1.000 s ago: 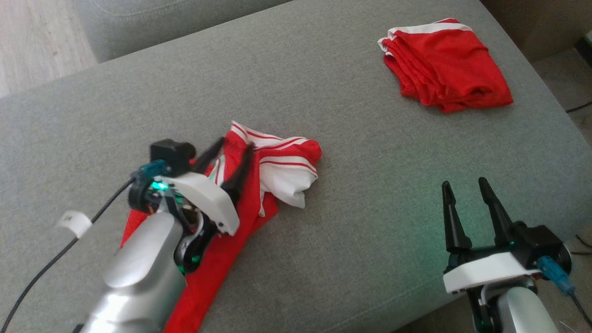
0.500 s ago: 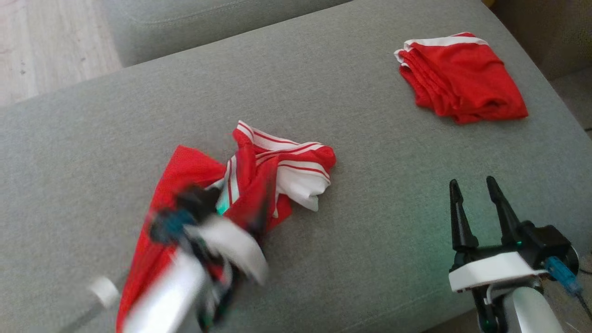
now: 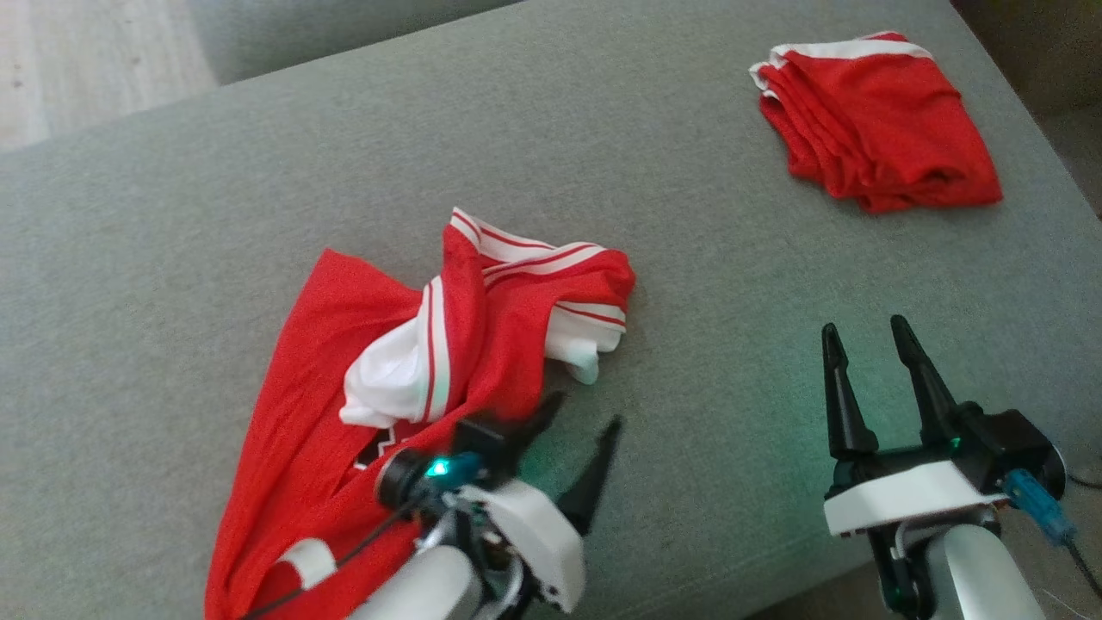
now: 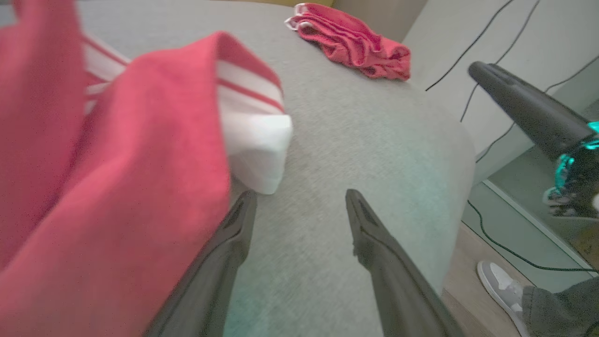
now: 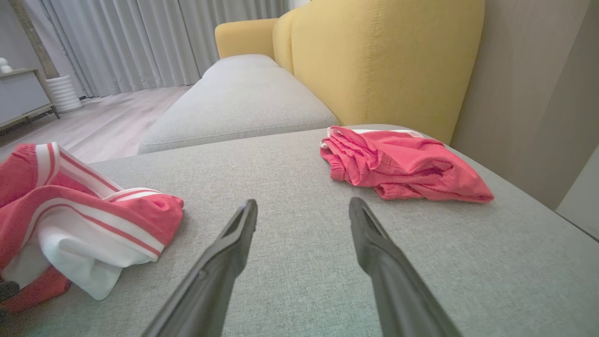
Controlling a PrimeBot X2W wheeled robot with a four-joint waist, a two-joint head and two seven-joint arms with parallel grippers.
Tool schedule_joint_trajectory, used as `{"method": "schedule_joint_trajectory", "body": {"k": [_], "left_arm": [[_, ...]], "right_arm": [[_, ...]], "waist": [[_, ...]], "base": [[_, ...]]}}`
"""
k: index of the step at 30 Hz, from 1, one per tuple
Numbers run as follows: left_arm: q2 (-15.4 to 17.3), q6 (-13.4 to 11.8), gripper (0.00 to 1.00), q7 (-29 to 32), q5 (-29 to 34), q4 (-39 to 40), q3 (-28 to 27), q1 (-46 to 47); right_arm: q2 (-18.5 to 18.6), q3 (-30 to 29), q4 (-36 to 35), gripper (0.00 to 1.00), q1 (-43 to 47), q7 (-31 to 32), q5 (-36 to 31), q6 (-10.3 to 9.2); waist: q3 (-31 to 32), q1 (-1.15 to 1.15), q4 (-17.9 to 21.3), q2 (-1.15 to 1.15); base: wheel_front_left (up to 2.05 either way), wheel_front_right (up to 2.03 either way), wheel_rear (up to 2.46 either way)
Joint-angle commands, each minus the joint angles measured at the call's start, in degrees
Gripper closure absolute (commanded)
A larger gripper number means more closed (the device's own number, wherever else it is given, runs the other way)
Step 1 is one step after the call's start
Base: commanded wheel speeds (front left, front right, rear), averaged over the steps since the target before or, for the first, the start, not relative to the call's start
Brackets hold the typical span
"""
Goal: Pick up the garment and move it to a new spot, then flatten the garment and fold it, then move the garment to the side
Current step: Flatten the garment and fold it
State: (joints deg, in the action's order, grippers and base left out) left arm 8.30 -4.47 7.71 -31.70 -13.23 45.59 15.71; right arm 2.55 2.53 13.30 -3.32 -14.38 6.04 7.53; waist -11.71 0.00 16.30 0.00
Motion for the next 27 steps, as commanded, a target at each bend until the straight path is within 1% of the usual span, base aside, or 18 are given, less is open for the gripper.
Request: {"method": "schedule_joint_trajectory", "body": {"k": [1,3,5,7,11,15,18,27], "left_arm": [[-1.04,0.42,0.0,-0.87,1.41,2.05,-0.02,2.9],[-1.18,0.19,0.0,-1.13,2.96,3.21,0.95,3.87],[-1.53,0.14,0.0,-0.42,2.6,5.48,1.19,4.24],[-1.2,-0.2,0.0,0.34,2.63,5.38,1.08,4.42],[0.58,-1.77,0.0,3.7,3.51,2.4,0.89,5.5],[1.03,-3.63,0.0,4.32,3.88,-0.42,-0.19,6.43],[0.77,-4.0,0.0,4.24,3.37,-1.73,-0.86,6.99],[-2.35,-4.86,0.0,4.69,-0.27,-4.84,-2.74,8.32]], "right_arm": [[0.32,1.3,-2.08,0.0,-1.94,-0.62,-0.02,-0.04],[0.32,1.29,-2.1,0.0,-1.85,-0.62,0.22,-0.04],[0.32,1.23,-2.16,0.0,-1.49,-0.62,0.66,-0.04],[0.32,1.33,-2.15,0.0,-1.44,-0.62,0.75,-0.04],[0.32,1.99,-2.08,0.0,-2.02,-0.62,1.38,-0.04],[0.32,2.16,-2.24,0.0,-2.47,-0.62,1.93,-0.04],[0.32,2.02,-2.35,0.0,-2.45,-0.62,2.13,-0.04],[0.32,2.78,-1.93,0.0,-2.67,-0.62,2.56,-0.04]], "waist": [[-0.55,0.0,0.82,0.0],[-0.87,0.0,1.34,0.0],[-1.32,0.0,1.83,0.0],[-1.48,0.0,2.0,0.0],[-2.32,0.0,2.8,0.0],[-2.85,0.0,3.2,0.0],[-3.15,0.0,3.23,0.0],[-2.85,0.0,3.28,0.0]], "base": [[0.0,0.0,0.0],[0.0,0.0,0.0],[0.0,0.0,0.0],[0.0,0.0,0.0],[0.0,0.0,0.0],[0.0,0.0,0.0],[0.0,0.0,0.0],[0.0,0.0,0.0]]}}
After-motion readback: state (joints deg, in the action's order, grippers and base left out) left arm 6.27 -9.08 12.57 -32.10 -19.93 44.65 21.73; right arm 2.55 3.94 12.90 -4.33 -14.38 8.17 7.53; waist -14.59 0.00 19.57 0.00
